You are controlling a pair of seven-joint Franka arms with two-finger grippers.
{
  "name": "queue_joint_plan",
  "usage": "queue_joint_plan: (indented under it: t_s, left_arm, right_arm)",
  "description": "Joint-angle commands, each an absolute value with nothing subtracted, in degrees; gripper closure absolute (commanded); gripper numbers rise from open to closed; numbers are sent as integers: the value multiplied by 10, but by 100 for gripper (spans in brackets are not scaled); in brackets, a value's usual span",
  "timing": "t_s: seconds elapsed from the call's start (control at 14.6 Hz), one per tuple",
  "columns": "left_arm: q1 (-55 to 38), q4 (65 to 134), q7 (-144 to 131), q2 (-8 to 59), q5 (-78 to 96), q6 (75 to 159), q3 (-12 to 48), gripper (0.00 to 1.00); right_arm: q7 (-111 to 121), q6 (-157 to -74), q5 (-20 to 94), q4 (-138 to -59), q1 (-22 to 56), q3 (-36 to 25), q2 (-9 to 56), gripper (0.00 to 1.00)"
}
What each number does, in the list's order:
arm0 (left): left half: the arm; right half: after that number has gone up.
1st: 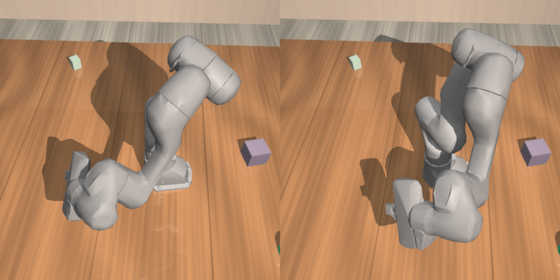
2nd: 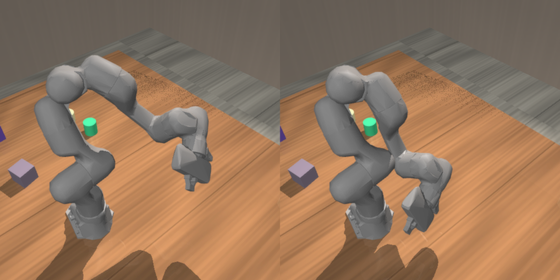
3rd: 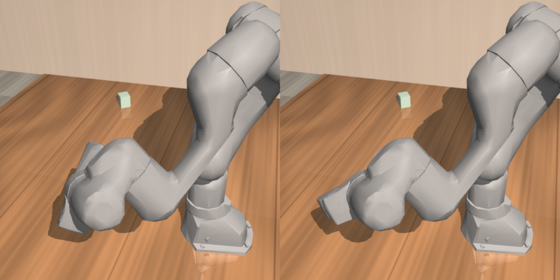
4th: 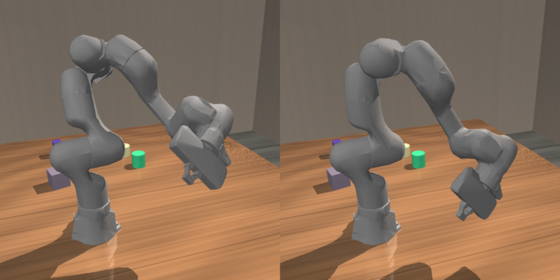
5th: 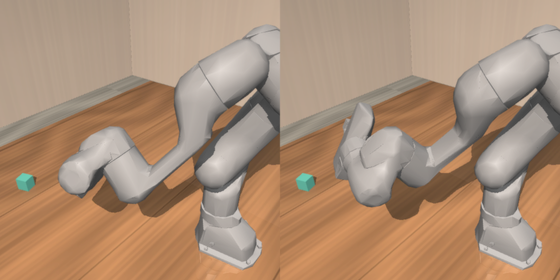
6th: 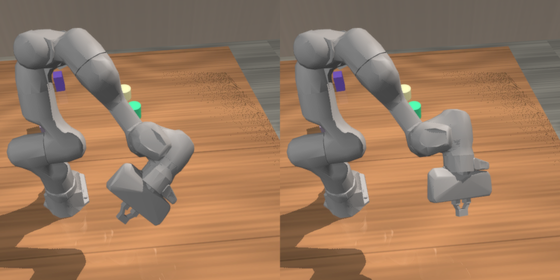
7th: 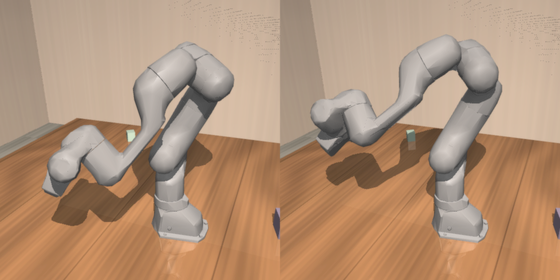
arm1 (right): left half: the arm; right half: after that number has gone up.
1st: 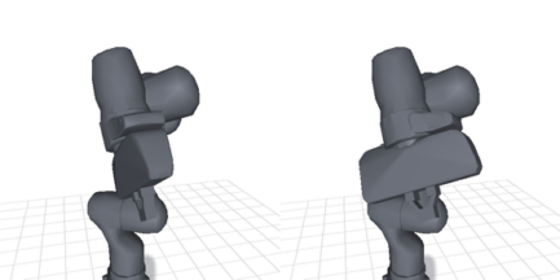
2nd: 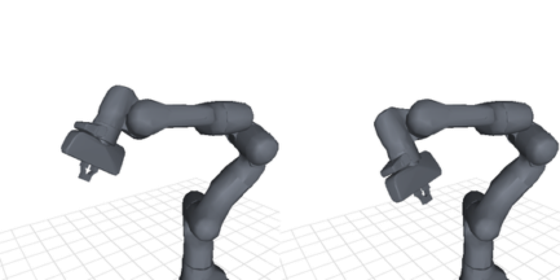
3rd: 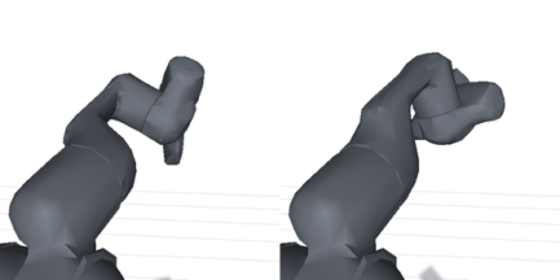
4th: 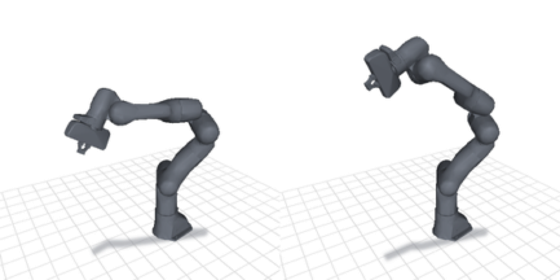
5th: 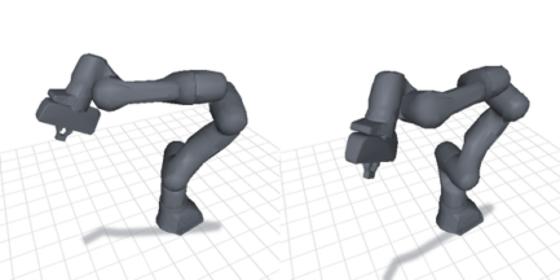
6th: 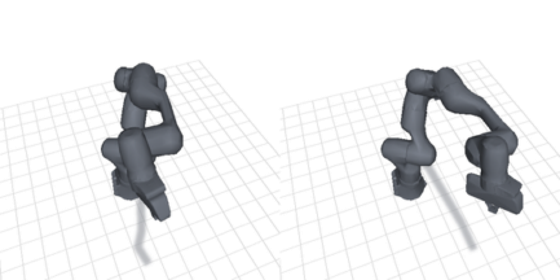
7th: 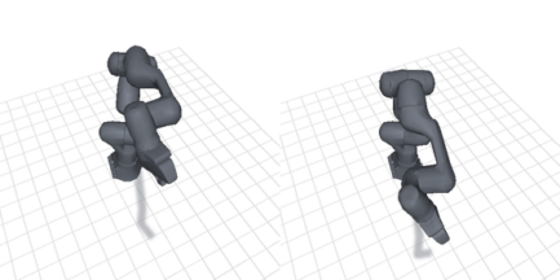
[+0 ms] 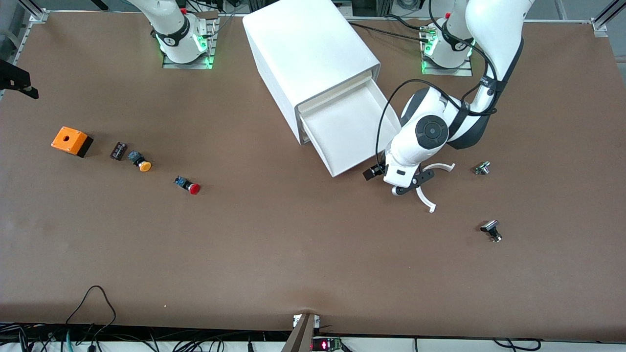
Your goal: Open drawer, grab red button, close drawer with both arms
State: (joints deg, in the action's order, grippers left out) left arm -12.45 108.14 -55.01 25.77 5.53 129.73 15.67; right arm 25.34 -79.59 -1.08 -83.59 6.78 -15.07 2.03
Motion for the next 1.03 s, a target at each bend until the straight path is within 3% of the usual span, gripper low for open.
queue_joint_plan:
  t_s: [0.0, 0.34, 0.41, 0.55, 0.82, 0.96]
  left_arm:
    - [-127, 1086, -553, 251, 81, 1263, 170, 0]
    - [-127, 1114, -582, 230, 99, 1227, 209, 0]
    - [-127, 1121, -583, 228, 127, 1222, 214, 0]
    - [-127, 1142, -583, 216, 167, 1221, 228, 0]
    - [-125, 1172, -584, 204, 180, 1218, 265, 0]
    - [-125, 1173, -584, 202, 199, 1198, 273, 0]
  right_arm:
    - [265, -813, -11, -877, 69, -146, 7, 0]
    - [256, -918, -18, -986, 51, -108, -54, 0]
    - [244, -915, -21, -984, 6, -64, -54, 0]
    - [209, -919, -25, -982, -109, 81, -51, 0]
    - [208, -913, -24, -981, -101, 60, -50, 0]
    - [205, -913, -24, -980, -52, 22, -45, 0]
